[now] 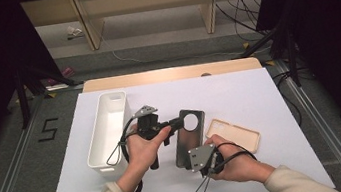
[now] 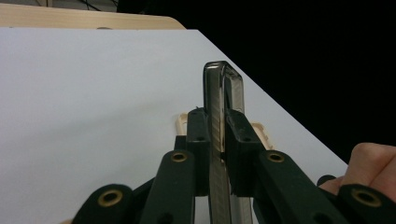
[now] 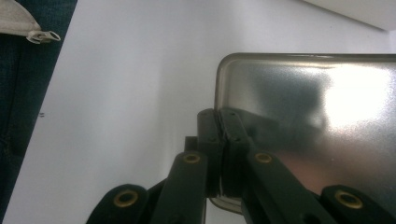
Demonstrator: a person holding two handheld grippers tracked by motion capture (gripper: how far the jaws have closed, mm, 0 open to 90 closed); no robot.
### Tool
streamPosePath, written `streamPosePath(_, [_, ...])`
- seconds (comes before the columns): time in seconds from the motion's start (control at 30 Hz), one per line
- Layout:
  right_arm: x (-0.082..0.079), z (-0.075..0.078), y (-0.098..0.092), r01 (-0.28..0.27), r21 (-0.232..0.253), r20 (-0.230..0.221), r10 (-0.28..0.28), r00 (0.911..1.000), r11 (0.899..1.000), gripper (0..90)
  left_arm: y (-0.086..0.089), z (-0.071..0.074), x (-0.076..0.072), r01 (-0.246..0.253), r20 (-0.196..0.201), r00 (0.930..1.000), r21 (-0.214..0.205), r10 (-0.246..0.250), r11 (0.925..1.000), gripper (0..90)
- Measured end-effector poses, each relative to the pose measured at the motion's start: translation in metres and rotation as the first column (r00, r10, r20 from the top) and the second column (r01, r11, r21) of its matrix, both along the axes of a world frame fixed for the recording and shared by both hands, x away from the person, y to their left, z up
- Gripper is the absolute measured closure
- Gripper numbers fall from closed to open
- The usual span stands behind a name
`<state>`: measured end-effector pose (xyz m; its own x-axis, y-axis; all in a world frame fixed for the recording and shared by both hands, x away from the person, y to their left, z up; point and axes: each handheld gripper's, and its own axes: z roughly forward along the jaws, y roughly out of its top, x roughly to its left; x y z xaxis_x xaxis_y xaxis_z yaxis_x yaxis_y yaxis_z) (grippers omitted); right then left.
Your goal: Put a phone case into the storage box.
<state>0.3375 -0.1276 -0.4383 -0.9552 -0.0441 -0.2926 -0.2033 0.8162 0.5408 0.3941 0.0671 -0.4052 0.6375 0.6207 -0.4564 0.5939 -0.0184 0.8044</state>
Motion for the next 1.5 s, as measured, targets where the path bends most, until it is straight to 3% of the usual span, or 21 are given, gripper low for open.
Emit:
streamPosePath(0.17, [0.001, -0.001, -0.001, 0.013, 0.004, 0.006, -0.013, 0.9999, 1.000, 88.3, 0.001, -0.001, 0.000, -0.002, 0.011, 0.9999, -0.008, 0.002, 1.0000, 81.4])
streamPosePath(0.23, [0.002, -0.001, -0.001, 0.015, 0.010, -0.010, -0.015, 0.9998, 1.000, 87.0, 0.002, -0.001, 0.000, -0.006, 0.023, 0.9997, 0.000, 0.006, 1.0000, 81.6])
streamPosePath(0.4, [0.001, 0.002, 0.000, 0.062, 0.057, -0.001, -0.062, 0.9981, 0.996, 72.6, 0.004, -0.001, 0.000, -0.028, 0.081, 0.9964, 0.032, 0.026, 0.9991, 81.7])
streamPosePath(0.53, [0.004, 0.006, -0.005, 0.117, 0.121, -0.004, -0.117, 0.9931, 0.986, 63.1, 0.009, 0.000, 0.001, -0.055, 0.130, 0.9904, 0.061, 0.047, 0.9966, 81.7])
streamPosePath(0.63, [0.007, 0.008, -0.008, 0.160, 0.170, -0.029, -0.157, 0.9872, 0.972, 56.3, 0.011, 0.001, 0.002, -0.067, 0.153, 0.9866, 0.068, 0.056, 0.9954, 81.7])
streamPosePath(0.9, [0.012, 0.007, -0.016, 0.240, 0.237, -0.127, -0.215, 0.9684, 0.941, 40.6, 0.020, 0.008, 0.000, -0.101, 0.221, 0.9721, 0.095, 0.078, 0.9904, 81.7])
streamPosePath(1.33, [0.023, 0.003, -0.040, 0.401, 0.329, -0.241, -0.335, 0.9111, 0.855, 28.6, 0.036, 0.023, -0.001, -0.143, 0.278, 0.9534, 0.075, 0.117, 0.9869, 81.8])
streamPosePath(1.5, [0.026, 0.002, -0.045, 0.428, 0.345, -0.267, -0.350, 0.8978, 0.835, 27.1, 0.041, 0.028, -0.002, -0.150, 0.295, 0.9476, 0.069, 0.123, 0.9863, 81.8])
